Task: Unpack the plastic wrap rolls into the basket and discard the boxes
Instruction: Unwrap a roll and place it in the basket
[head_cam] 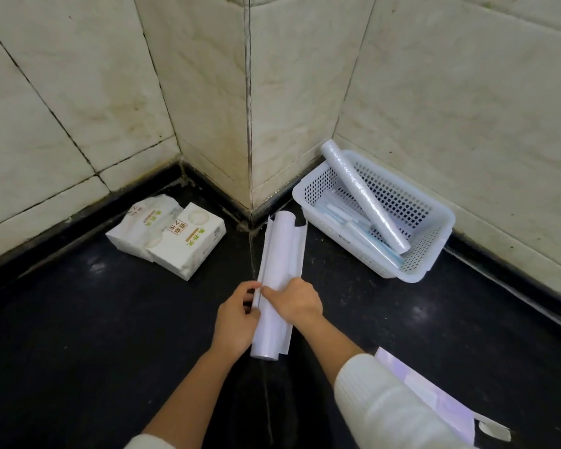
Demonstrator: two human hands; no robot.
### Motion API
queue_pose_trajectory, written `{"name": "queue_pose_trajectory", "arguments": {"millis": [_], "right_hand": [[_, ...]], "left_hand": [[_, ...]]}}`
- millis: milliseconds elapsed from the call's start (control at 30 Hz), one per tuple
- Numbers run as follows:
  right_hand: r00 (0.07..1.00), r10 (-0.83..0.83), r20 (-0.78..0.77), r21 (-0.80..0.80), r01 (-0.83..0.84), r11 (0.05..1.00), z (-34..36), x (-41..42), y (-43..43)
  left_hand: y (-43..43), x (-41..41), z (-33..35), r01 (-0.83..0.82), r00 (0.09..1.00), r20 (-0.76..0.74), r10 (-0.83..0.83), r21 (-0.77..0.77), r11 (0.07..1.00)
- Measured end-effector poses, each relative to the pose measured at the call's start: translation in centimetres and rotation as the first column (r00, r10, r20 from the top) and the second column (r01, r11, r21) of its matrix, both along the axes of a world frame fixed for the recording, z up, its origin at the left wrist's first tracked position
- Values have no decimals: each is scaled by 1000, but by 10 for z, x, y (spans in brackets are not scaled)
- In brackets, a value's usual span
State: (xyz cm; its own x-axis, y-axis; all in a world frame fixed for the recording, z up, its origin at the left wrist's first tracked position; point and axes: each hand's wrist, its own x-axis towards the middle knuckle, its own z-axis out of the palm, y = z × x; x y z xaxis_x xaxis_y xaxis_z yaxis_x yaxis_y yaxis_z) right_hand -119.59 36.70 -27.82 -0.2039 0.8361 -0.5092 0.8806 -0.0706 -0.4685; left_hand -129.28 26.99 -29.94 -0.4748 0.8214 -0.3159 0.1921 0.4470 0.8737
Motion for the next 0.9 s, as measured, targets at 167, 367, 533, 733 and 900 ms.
{"name": "queue_pose_trajectory", "arguments": {"millis": [167, 367, 533, 733, 900], "right_hand": [[981, -185, -53, -145, 176, 974, -3, -1, 9], [881, -256, -398, -373, 100, 922, 31, 63, 20], [829, -195, -524, -308, 29, 951, 73, 103, 36], [849, -99, -519, 25, 130, 991, 115, 116, 103], [966, 43, -255, 272, 29, 962, 116, 116, 174]], "left_hand": [[-3, -12, -2, -5, 995, -99, 0, -53, 999], [0, -22, 4, 37, 989, -133, -57, -148, 988], [20, -14, 18, 106, 959, -242, -145, -170, 980], [87, 6, 53, 277, 860, -452, -237, 25, 960], [155, 20, 64, 472, 673, -584, -454, -133, 871]]}}
